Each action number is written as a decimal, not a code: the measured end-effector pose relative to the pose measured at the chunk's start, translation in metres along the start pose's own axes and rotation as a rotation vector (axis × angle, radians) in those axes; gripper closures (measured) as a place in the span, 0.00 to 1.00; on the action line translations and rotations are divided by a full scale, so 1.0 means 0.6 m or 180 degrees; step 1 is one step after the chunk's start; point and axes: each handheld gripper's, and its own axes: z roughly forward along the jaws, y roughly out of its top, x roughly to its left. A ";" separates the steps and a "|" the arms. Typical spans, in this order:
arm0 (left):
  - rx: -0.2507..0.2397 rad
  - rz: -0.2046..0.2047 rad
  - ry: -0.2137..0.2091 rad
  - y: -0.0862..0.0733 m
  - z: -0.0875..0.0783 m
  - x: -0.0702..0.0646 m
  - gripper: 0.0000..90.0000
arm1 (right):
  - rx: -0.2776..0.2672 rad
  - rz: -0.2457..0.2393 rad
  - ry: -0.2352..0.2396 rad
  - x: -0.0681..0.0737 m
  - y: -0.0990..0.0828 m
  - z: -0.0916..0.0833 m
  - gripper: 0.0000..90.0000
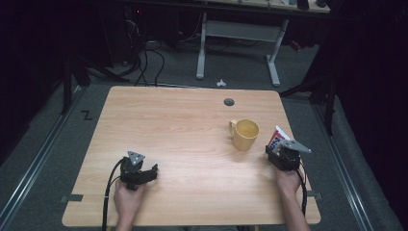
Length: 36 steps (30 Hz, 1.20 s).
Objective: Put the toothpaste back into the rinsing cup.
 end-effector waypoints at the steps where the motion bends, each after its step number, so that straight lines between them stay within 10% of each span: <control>1: -0.0001 0.0000 0.0000 0.000 0.000 0.000 0.24 | 0.0000 0.0000 0.0000 0.000 0.000 0.000 0.64; 36: -0.0001 -0.0001 0.0000 0.000 0.000 0.000 0.24 | -0.0079 -0.0081 0.0513 -0.009 0.029 -0.046 0.67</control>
